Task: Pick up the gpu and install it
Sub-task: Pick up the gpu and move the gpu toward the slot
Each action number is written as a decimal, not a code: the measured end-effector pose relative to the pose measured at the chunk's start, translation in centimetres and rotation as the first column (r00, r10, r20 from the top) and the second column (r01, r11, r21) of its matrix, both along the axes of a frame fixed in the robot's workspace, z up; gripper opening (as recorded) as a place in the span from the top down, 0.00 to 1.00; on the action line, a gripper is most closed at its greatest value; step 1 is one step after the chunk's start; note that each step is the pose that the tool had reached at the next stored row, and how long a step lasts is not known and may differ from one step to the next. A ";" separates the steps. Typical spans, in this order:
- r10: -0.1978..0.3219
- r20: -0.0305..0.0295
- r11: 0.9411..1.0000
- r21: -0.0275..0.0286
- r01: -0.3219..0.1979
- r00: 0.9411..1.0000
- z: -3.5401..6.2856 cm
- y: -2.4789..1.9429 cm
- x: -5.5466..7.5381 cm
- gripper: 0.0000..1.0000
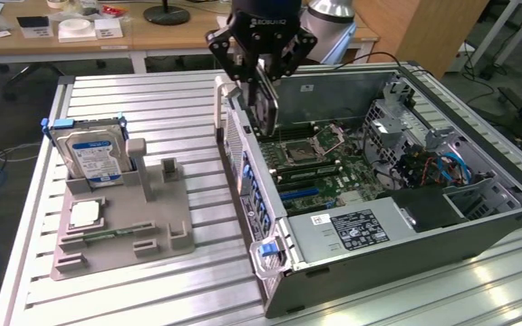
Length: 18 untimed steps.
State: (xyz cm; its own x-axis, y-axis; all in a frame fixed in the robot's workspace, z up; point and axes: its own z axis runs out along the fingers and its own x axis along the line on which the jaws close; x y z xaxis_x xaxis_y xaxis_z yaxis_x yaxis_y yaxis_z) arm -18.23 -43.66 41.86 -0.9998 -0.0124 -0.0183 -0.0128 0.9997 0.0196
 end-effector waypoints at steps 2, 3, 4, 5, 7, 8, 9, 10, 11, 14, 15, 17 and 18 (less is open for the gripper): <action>0.000 0.000 1.000 0.000 0.000 1.000 0.00 0.00 0.7 0.72; 0.000 0.000 1.000 0.000 0.000 1.000 0.01 0.00 1.1 0.72; 0.001 0.000 1.000 0.000 -0.001 1.000 0.00 0.00 1.5 0.72; 0.001 0.000 1.000 0.000 -0.001 1.000 0.00 0.00 1.8 0.72; 0.001 0.000 1.000 0.000 -0.001 1.000 0.00 0.00 2.6 0.72; 0.001 0.000 1.000 0.000 -0.001 1.000 0.00 0.00 2.9 0.72; 0.001 0.000 1.000 0.000 -0.001 1.000 0.00 0.00 3.3 0.72; 0.002 0.000 1.000 0.000 -0.002 1.000 0.00 0.00 3.7 0.72; 0.002 0.000 1.000 0.000 -0.002 1.000 0.00 0.00 4.1 0.72; 0.002 0.000 1.000 0.000 -0.002 1.000 0.00 0.00 5.1 0.72; 0.002 0.000 1.000 0.000 -0.002 1.000 0.00 0.00 5.4 0.72; 0.002 0.000 1.000 0.000 -0.002 1.000 0.00 0.00 6.1 0.72; 0.002 0.000 1.000 0.000 -0.002 1.000 0.00 0.00 6.5 0.72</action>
State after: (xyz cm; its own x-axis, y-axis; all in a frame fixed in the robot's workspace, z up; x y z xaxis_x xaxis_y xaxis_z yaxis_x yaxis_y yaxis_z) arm -11.74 -43.66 41.86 -0.9997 -0.0145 -0.0182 -0.0148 0.9997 0.0195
